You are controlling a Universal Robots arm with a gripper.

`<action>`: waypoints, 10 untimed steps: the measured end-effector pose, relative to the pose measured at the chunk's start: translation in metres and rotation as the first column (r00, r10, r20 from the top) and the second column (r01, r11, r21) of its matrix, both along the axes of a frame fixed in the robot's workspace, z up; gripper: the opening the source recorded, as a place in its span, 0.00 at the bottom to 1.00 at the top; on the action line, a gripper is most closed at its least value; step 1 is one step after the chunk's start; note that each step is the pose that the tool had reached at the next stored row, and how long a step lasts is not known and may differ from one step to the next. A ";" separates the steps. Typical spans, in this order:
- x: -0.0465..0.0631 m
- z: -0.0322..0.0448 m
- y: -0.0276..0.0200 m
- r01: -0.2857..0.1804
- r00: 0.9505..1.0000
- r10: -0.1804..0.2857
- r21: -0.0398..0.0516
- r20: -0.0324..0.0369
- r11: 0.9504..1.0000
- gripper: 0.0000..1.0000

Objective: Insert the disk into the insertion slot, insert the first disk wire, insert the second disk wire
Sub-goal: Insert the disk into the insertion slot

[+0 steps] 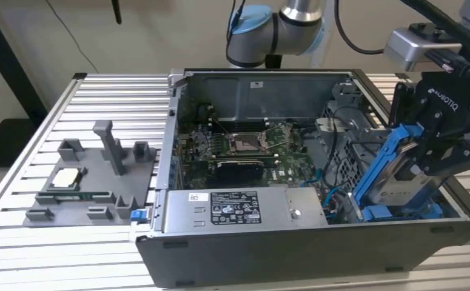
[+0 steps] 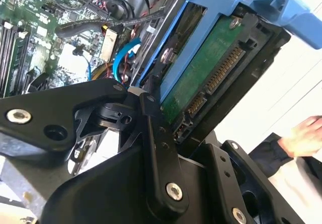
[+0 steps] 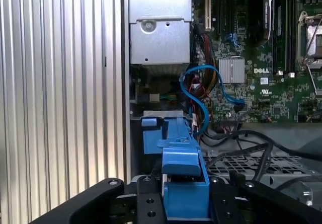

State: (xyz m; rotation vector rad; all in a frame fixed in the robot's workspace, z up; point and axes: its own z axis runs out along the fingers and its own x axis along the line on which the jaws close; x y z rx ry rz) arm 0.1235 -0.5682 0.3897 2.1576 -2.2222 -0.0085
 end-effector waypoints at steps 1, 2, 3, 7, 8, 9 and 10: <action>0.000 -0.0017 0.0000 0.000 1.000 0.000 0.000 0.000 1.000 0.33; 0.000 -0.0034 0.0000 0.000 1.000 0.000 0.000 0.000 1.000 0.33; 0.000 -0.0046 0.0000 0.000 1.000 0.000 0.000 0.000 1.000 0.33; 0.000 -0.0076 0.0000 0.000 1.000 0.000 0.000 0.000 1.000 0.33; 0.000 -0.0079 0.0000 0.000 1.000 0.000 0.000 0.000 1.000 0.33; 0.000 -0.0080 0.0000 0.000 1.000 0.000 0.000 0.000 1.000 0.33; 0.000 -0.0079 -0.0001 0.000 1.000 0.000 0.000 0.000 1.000 0.34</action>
